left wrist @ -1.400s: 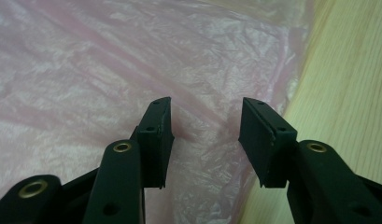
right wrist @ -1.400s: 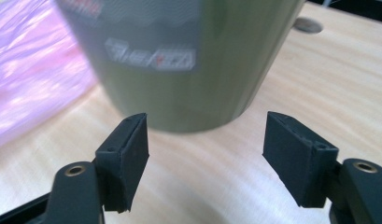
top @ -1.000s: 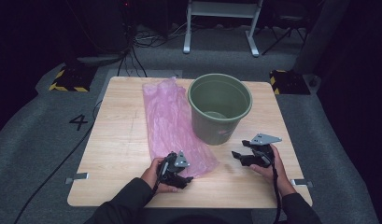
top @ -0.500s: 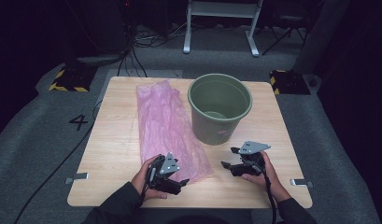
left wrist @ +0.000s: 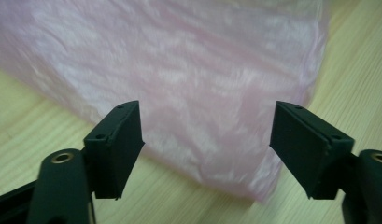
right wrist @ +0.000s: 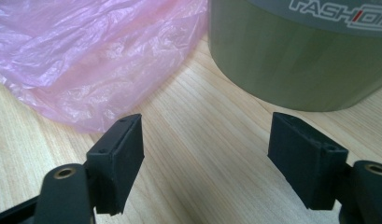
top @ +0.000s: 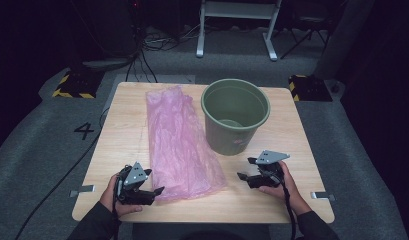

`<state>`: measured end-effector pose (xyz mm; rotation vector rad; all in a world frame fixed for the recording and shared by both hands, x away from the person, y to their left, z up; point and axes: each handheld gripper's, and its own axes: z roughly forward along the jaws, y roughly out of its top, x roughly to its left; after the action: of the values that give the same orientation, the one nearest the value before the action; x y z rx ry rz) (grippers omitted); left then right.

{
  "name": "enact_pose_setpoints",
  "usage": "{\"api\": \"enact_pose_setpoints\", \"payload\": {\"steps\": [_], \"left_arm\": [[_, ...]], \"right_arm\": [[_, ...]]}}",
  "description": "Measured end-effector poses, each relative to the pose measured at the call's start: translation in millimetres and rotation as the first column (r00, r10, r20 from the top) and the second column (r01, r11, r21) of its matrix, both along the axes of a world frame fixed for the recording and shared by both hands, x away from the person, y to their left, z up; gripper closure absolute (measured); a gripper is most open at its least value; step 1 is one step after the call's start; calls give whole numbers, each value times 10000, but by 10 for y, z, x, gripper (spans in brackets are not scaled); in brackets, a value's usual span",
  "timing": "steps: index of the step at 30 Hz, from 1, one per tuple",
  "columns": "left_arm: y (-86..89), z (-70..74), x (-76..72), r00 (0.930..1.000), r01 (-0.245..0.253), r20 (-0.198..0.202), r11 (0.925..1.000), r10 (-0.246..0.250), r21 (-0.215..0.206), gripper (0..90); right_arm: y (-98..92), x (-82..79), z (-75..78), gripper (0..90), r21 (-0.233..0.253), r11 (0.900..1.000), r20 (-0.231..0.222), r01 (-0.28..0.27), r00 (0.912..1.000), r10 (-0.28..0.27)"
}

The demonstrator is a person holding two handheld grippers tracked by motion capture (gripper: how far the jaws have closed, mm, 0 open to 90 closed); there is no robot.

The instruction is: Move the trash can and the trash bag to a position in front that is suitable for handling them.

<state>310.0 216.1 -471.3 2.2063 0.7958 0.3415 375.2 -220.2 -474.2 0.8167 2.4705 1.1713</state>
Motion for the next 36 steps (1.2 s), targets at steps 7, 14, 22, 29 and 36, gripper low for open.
{"api": "enact_pose_setpoints", "payload": {"steps": [7, 14, 22, 29, 36], "left_arm": [[-183, -214, 157, 9958, 478, -787, 9988, -468, 113, 418], [-434, -248, 227, 9922, 968, -774, 9952, -977, -158, 478], [-847, -268, 224, 9836, 1727, -506, 9849, -1732, -140, 503], [-1200, -274, 278, 9773, 2075, -403, 9781, -2080, -151, 502], [-1579, -276, 274, 9624, 2700, -276, 9628, -2701, -61, 501]], "right_arm": [[-14, -12, 27, 268, 291, 9996, -67, -45, 10000, 47], [65, -28, -1, 273, 246, 9994, -221, -234, 9995, 239], [67, -18, 2, 280, 310, 9994, -299, -130, 9995, 139], [58, -3, -13, 266, 330, 9994, -439, -36, 9990, 50], [41, 24, -37, 254, 223, 9996, -432, 148, 9990, -138]]}}
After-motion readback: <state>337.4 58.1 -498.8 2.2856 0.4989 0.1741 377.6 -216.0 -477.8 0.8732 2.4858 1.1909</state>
